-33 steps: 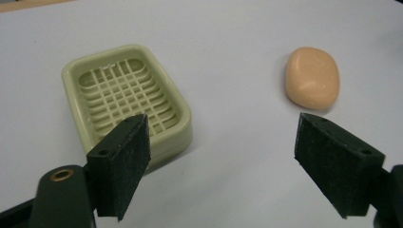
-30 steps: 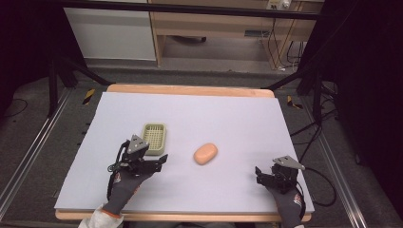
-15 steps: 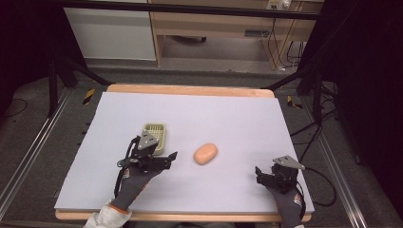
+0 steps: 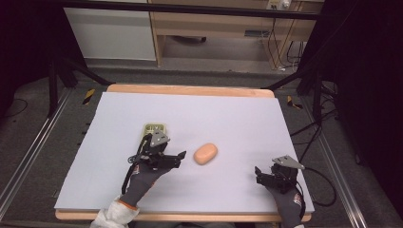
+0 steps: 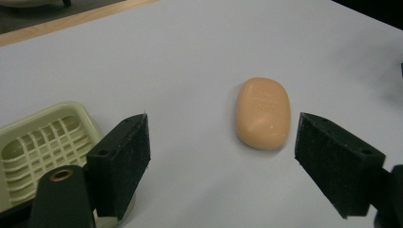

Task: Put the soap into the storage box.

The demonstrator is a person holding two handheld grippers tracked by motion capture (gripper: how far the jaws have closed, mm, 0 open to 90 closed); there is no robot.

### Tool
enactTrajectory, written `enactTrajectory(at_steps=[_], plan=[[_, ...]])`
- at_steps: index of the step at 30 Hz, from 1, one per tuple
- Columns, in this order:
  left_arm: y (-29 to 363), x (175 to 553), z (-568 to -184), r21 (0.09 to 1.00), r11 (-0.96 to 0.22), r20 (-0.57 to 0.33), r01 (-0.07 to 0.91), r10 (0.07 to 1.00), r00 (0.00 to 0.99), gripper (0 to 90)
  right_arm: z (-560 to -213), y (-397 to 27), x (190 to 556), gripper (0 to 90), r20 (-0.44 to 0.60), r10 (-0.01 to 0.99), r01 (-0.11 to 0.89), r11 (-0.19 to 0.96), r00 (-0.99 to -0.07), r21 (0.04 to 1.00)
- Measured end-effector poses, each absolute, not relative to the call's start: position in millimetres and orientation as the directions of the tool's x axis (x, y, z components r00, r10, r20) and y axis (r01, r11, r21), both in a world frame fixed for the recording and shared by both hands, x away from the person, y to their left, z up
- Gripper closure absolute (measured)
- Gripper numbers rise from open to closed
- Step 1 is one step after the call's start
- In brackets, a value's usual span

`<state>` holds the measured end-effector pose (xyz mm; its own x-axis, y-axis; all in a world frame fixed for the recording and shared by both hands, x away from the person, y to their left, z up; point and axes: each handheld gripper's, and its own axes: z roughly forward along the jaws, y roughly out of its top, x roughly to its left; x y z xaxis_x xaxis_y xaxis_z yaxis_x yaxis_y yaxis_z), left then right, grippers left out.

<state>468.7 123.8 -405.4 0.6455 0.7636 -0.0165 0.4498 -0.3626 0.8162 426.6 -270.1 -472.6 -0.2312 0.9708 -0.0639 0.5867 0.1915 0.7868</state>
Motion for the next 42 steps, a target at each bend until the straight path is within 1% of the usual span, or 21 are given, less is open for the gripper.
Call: enactTrajectory(at_steps=[11,14,25,27,42], plan=[[103,479,-408,0.798,-0.402,0.003,0.449,0.748,0.664,20.2,-472,-269,427,8.9,-0.062,0.970,0.587,0.194,-0.237,0.786],[98,482,-409,0.798,-0.397,-0.008,0.453,0.745,0.667,20.7,-472,-269,427,9.0,-0.063,0.970,0.587,0.194,-0.237,0.786],[80,486,-411,0.784,-0.427,-0.002,0.451,0.724,0.690,21.4,-472,-269,427,10.2,-0.064,0.970,0.589,0.193,-0.233,0.785],[75,487,-413,0.774,-0.446,0.008,0.449,0.717,0.697,21.4,-472,-269,427,10.2,-0.061,0.971,0.590,0.191,-0.233,0.784],[53,495,-422,0.739,-0.498,0.008,0.454,0.679,0.734,22.6,-472,-269,428,10.5,-0.063,0.970,0.592,0.194,-0.235,0.783]])
